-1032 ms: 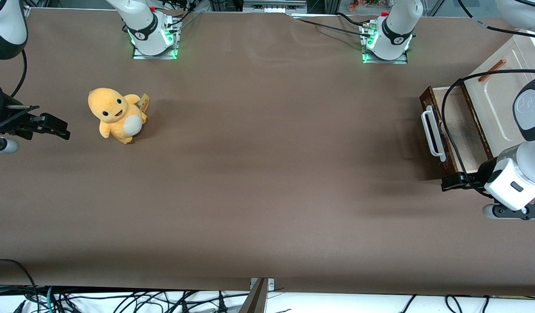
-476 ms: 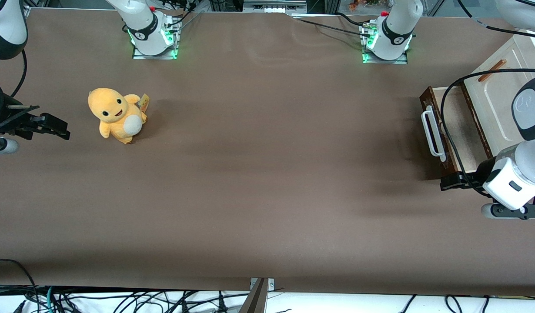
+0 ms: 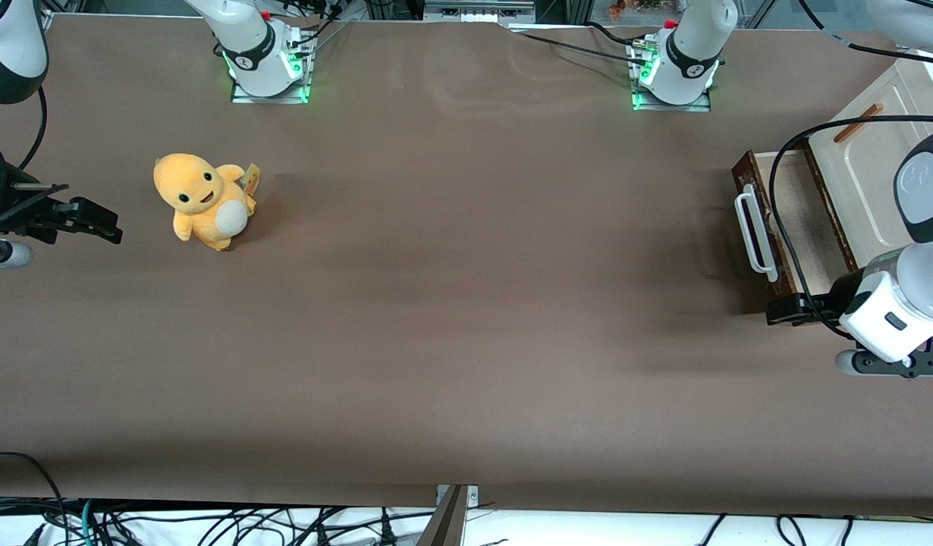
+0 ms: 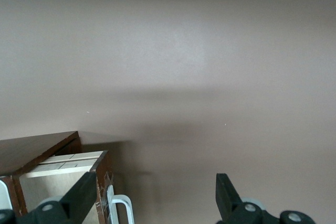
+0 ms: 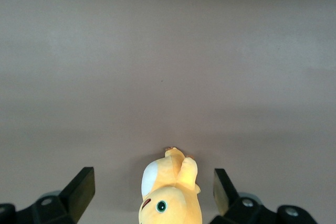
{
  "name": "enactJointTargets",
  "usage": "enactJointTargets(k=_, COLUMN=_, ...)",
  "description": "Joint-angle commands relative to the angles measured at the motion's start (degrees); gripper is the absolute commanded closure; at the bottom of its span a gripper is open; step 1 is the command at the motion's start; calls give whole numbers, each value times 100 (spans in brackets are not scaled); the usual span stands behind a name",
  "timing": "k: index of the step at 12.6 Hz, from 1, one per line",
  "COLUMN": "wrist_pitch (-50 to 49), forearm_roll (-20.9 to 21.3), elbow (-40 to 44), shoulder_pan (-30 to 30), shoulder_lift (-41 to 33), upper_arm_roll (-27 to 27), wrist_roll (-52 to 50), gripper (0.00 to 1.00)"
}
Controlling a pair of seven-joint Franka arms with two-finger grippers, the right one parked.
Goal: Open lower drawer with left arm only
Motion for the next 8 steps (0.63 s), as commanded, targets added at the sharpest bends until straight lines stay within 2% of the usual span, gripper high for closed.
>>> enactJointTargets(k=1, wrist_pitch=-93, forearm_roll=-77, elbow=-130, shoulder_pan=3, shoulder_lift=-157, upper_arm_roll=27, wrist_roll=168, gripper=0)
enactJointTargets(k=8, wrist_pitch=-207, forearm_roll=-69, elbow=-130, shoulder_pan=56, shoulder_lift=-166, upper_arm_roll=27, wrist_roll=176, gripper=0)
